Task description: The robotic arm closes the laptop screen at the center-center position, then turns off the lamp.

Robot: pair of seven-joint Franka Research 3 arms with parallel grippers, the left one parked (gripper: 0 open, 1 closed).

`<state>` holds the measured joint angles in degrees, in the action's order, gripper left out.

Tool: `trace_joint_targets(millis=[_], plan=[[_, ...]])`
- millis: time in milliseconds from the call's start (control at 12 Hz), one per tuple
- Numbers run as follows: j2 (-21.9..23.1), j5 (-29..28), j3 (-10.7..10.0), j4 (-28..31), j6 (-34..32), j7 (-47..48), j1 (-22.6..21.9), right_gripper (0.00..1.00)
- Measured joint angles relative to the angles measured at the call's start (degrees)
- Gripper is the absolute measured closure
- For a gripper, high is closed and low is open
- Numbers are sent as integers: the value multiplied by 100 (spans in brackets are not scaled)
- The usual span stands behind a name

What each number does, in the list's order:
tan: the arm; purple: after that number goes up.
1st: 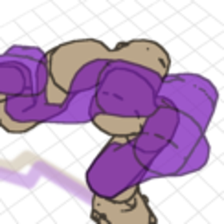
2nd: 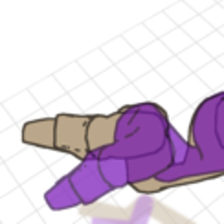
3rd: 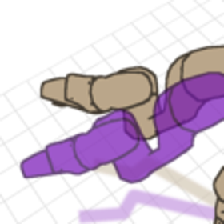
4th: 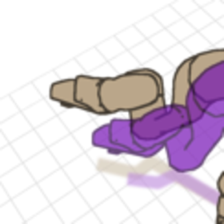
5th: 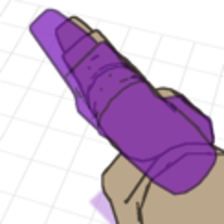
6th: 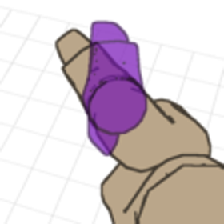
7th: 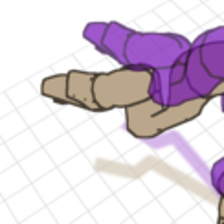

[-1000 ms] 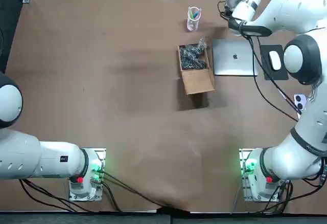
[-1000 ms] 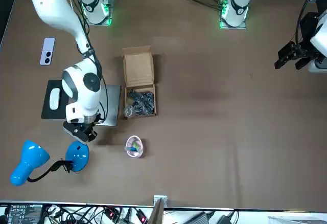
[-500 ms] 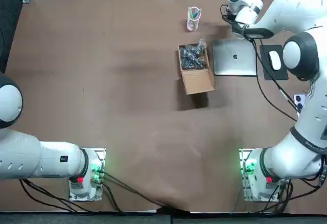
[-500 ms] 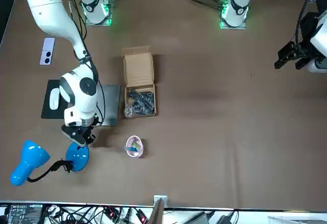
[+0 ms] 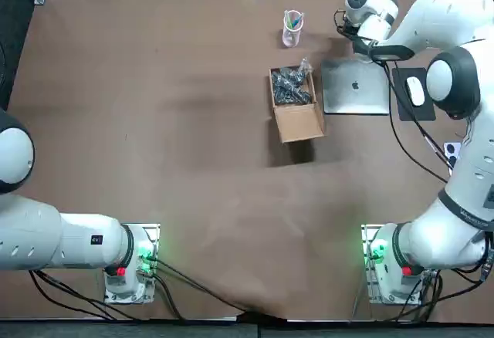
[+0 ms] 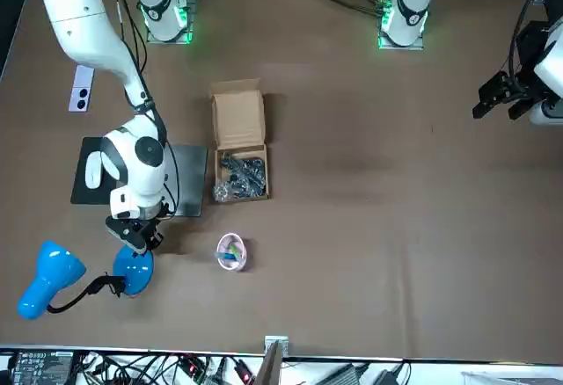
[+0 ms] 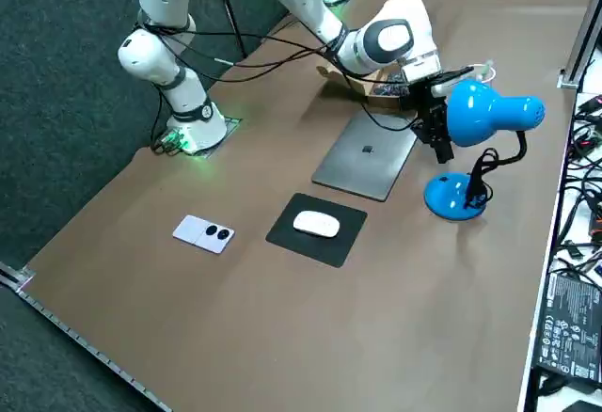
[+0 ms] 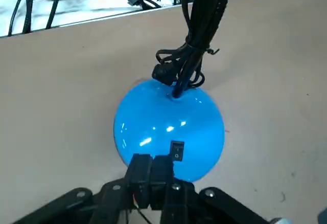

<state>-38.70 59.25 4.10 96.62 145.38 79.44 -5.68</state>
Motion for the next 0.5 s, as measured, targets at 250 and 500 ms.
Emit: trace_joint_targets(millis=[250, 500], plan=[[-60, 147, -4, -1, 165, 25, 96, 98], [-120, 183, -5, -1, 241, 26, 150, 98]])
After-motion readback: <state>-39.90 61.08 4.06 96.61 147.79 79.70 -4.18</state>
